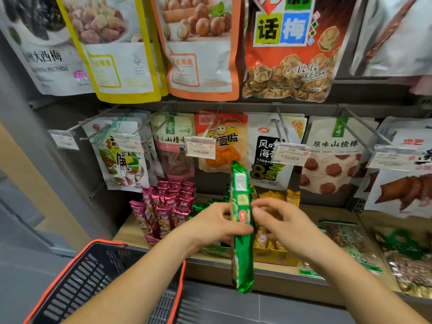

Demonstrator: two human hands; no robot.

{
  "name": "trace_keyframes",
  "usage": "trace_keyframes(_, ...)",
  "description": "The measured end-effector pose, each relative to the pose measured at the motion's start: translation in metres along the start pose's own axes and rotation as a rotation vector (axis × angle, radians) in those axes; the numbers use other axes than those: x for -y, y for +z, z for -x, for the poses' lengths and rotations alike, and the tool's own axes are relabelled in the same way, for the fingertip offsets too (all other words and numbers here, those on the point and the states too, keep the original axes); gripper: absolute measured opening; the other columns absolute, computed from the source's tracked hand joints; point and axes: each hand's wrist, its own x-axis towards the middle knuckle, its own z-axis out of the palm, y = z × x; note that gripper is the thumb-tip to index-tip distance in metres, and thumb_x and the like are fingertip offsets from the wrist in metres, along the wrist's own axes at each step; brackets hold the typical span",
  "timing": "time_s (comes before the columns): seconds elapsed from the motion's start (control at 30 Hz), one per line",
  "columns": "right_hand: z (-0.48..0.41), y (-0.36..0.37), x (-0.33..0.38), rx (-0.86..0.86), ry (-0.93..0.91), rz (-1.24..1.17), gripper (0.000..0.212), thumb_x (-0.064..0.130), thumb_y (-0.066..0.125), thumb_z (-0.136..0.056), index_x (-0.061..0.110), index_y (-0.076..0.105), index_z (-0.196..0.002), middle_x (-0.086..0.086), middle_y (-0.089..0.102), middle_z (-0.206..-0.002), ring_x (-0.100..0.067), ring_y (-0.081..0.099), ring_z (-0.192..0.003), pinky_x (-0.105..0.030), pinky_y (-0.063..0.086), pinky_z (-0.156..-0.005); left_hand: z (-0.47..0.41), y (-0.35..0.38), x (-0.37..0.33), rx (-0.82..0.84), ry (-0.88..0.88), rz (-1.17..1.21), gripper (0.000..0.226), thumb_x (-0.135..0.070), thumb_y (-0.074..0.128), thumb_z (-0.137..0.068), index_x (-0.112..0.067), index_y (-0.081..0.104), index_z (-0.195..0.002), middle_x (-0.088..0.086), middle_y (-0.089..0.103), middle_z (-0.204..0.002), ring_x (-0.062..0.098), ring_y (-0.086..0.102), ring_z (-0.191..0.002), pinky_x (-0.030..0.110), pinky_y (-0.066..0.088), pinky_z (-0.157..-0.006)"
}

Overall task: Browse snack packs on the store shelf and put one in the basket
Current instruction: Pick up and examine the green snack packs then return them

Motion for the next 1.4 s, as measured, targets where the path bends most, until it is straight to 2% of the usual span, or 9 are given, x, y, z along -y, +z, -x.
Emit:
trace_keyframes(0.13, -0.002, -0.001, -0.001, -0.093, 0.031, -0.268, 0.049, 0.028, 0.070, -0.086, 0.037, 0.047, -0.128, 0.005, 0.066, -0.112, -0.012, 0.067, -0.098, -0.036, 0.059, -0.079, 0.005, 0.011, -0.005, 0.218, -0.003, -0.146, 0.018, -0.012, 0.078, -0.078, -0.018, 0.066, -0.090, 0.000, 0.067, -0.090, 0.010, 0.064, -0.084, 0.034, 0.052, -0.085)
trace_keyframes(0.27, 0.001, -0.003, 0.003, -0.217, -0.048, -0.341, 0.061, 0.018, 0.076, -0.082, 0.060, 0.045, -0.113, 0.004, 0.065, -0.110, -0.013, 0.069, -0.092, -0.033, 0.061, -0.071, 0.007, 0.009, -0.009, 0.223, 0.023, -0.198, 0.012, -0.024, 0.075, -0.081, -0.023, 0.068, -0.089, -0.006, 0.067, -0.090, 0.006, 0.062, -0.084, 0.026, 0.050, -0.082)
trace_keyframes(0.4, 0.001, -0.014, 0.005, -0.397, 0.021, -0.534, 0.062, 0.008, 0.071, -0.085, 0.034, 0.044, -0.135, -0.006, 0.061, -0.114, -0.020, 0.074, -0.082, -0.038, 0.061, -0.063, 0.008, -0.003, -0.010, 0.198, 0.020, -0.156, 0.012, -0.033, 0.069, -0.083, -0.031, 0.071, -0.095, -0.011, 0.069, -0.088, 0.009, 0.064, -0.082, 0.021, 0.048, -0.075)
trace_keyframes(0.57, 0.002, -0.032, 0.003, -0.504, 0.104, -0.763, 0.048, 0.006, 0.065, -0.089, 0.021, 0.043, -0.129, -0.011, 0.061, -0.109, -0.021, 0.071, -0.087, -0.044, 0.061, -0.072, 0.011, -0.024, -0.012, 0.094, 0.043, -0.115, 0.037, -0.030, 0.077, -0.079, -0.018, 0.067, -0.113, -0.002, 0.071, -0.090, 0.015, 0.066, -0.071, 0.031, 0.055, -0.072)
trace_keyframes(0.77, 0.003, -0.035, 0.004, -0.479, 0.169, -0.887, 0.033, 0.005, 0.062, -0.092, 0.008, 0.049, -0.122, -0.019, 0.065, -0.114, -0.029, 0.070, -0.098, -0.039, 0.061, -0.067, 0.017, -0.041, -0.020, -0.157, 0.142, -0.114, 0.040, -0.031, 0.080, -0.066, -0.020, 0.074, -0.104, -0.002, 0.072, -0.075, 0.009, 0.061, -0.061, 0.017, 0.048, -0.056)
trace_keyframes(0.9, 0.003, -0.039, 0.002, -0.375, 0.283, -0.893, 0.021, 0.002, 0.061, -0.088, 0.011, 0.054, -0.106, -0.021, 0.068, -0.103, -0.031, 0.074, -0.083, -0.038, 0.062, -0.063, 0.018, -0.047, -0.019, -0.209, 0.153, -0.068, 0.043, -0.023, 0.084, -0.059, -0.021, 0.075, -0.101, 0.001, 0.076, -0.093, 0.010, 0.067, -0.076, 0.022, 0.053, -0.064)
trace_keyframes(1.03, 0.002, -0.042, 0.000, -0.220, 0.362, -0.895, 0.033, -0.009, 0.061, -0.082, 0.006, 0.062, -0.111, -0.022, 0.069, -0.100, -0.032, 0.074, -0.080, -0.031, 0.060, -0.059, 0.022, -0.057, -0.016, -0.202, 0.130, 0.101, 0.044, -0.021, 0.084, -0.063, -0.021, 0.074, -0.106, 0.009, 0.072, -0.107, 0.019, 0.065, -0.093, 0.033, 0.052, -0.082)
trace_keyframes(1.17, 0.002, -0.045, 0.001, -0.191, 0.319, -1.004, 0.045, -0.015, 0.064, -0.066, 0.001, 0.067, -0.108, -0.024, 0.072, -0.101, -0.030, 0.073, -0.088, -0.029, 0.059, -0.063, 0.026, -0.064, -0.018, -0.122, 0.102, 0.301, 0.042, -0.037, 0.079, -0.073, -0.019, 0.072, -0.111, 0.011, 0.071, -0.112, 0.020, 0.066, -0.095, 0.024, 0.053, -0.066)
trace_keyframes(1.4, 0.006, -0.035, 0.005, -0.176, 0.267, -1.032, 0.030, 0.008, 0.069, -0.074, -0.002, 0.069, -0.102, -0.021, 0.072, -0.103, -0.029, 0.073, -0.091, -0.030, 0.059, -0.065, 0.015, -0.057, -0.016, -0.460, 0.175, 0.302, 0.020, -0.012, 0.063, -0.089, -0.015, 0.080, -0.078, 0.008, 0.075, -0.083, 0.015, 0.066, -0.078, 0.026, 0.049, -0.068)
